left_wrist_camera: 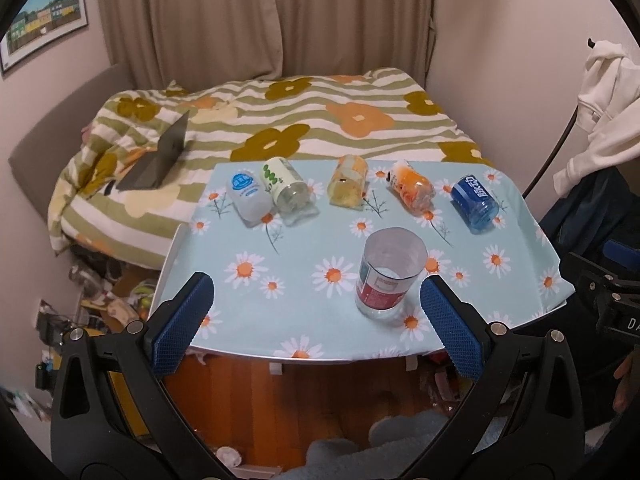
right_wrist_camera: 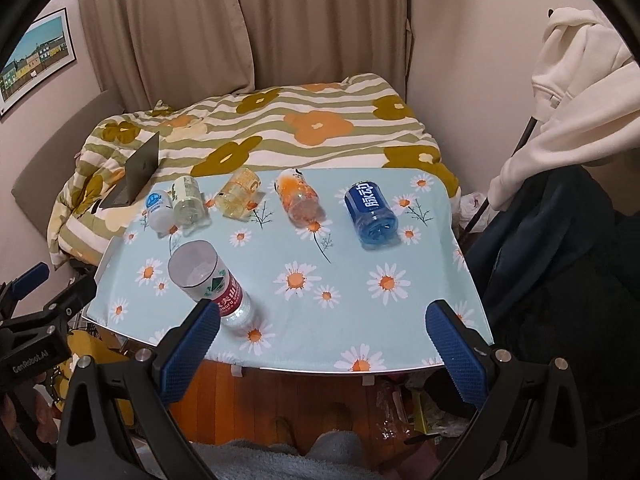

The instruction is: Flip cup upright

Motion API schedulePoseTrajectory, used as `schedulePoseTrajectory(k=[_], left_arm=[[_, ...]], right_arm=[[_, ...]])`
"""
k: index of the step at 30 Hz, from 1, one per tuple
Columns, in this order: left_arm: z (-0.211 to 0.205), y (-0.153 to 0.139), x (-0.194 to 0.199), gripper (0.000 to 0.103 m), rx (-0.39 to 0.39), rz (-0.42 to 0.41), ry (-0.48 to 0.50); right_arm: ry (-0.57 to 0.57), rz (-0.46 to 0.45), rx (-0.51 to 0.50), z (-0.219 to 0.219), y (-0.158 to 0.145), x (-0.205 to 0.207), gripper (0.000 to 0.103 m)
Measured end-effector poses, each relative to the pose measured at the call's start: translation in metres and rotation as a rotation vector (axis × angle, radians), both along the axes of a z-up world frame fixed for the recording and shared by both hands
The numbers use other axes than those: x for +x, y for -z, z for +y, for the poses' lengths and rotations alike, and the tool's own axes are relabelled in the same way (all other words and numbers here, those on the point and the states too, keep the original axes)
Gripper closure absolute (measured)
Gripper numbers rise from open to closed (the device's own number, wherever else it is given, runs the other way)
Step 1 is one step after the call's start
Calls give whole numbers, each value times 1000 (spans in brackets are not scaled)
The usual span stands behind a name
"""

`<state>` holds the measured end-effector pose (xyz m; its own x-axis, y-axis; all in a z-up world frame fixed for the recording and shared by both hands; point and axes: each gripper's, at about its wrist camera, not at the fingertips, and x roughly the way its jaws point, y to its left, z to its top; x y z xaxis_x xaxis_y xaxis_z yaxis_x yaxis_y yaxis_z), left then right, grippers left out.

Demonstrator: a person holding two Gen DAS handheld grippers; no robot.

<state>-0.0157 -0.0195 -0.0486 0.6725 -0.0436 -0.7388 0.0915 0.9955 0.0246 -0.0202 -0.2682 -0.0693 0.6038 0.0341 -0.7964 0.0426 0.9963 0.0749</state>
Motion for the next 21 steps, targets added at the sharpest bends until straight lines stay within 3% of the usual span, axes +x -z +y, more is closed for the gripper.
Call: schedulePoseTrajectory(k=[21], left_arm=[[2, 2, 3, 0, -2, 2, 7]], right_arm=[[10, -1, -27, 4, 4, 8, 0]])
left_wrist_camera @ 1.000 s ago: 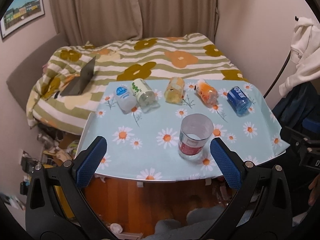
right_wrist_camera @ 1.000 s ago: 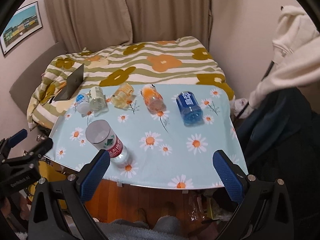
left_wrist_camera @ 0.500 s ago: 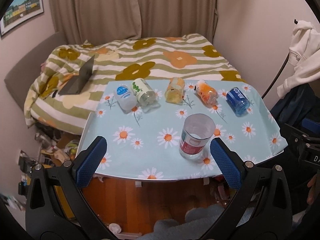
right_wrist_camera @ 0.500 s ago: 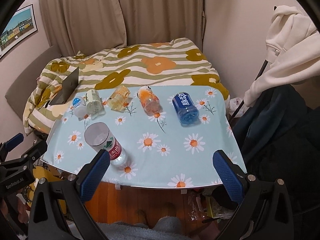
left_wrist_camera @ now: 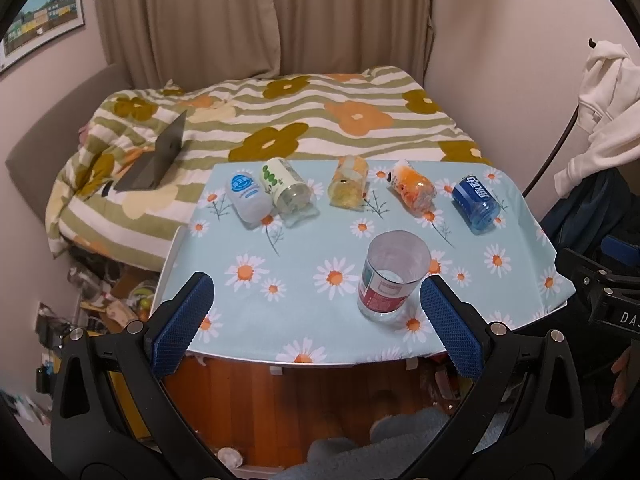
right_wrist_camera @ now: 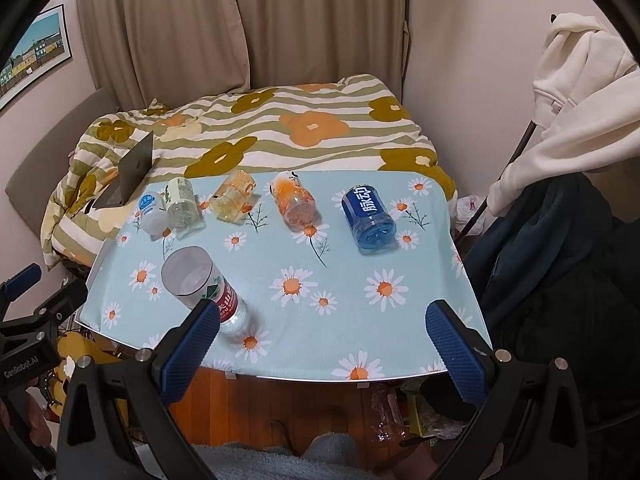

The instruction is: Flip cup upright

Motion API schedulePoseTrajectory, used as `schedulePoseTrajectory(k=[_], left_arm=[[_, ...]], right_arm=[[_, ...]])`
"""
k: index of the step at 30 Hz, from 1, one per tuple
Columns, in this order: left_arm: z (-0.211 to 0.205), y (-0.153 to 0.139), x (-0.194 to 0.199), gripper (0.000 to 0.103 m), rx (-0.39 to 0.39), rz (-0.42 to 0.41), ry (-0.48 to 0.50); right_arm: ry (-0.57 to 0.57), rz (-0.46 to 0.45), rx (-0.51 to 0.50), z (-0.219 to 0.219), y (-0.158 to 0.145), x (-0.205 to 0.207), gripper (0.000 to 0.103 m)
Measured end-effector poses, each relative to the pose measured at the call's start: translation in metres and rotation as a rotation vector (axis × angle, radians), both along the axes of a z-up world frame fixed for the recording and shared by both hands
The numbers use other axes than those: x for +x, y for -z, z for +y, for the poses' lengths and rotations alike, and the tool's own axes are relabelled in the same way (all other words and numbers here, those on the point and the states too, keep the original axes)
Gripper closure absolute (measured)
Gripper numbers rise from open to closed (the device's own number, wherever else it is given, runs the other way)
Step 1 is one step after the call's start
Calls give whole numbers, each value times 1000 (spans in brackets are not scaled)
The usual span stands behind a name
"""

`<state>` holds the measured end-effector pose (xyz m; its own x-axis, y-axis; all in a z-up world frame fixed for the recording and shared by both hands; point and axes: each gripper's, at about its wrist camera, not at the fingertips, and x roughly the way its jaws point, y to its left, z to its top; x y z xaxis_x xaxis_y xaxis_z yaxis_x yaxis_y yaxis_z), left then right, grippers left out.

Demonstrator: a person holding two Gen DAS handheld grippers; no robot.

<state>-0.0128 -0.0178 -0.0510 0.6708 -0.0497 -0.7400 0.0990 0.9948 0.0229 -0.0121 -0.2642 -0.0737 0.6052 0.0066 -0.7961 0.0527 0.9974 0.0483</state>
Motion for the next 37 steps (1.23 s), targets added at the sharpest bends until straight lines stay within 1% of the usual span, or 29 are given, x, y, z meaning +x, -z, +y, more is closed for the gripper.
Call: schedulePoseTrajectory(k=[21, 37], left_arm=[[1, -1, 1, 0, 4, 1, -3], [1, 3, 9, 0, 17, 2, -16]], right_arm=[[9, -3, 4, -3, 0, 4, 0], [9, -6, 5, -4, 0, 6, 0]])
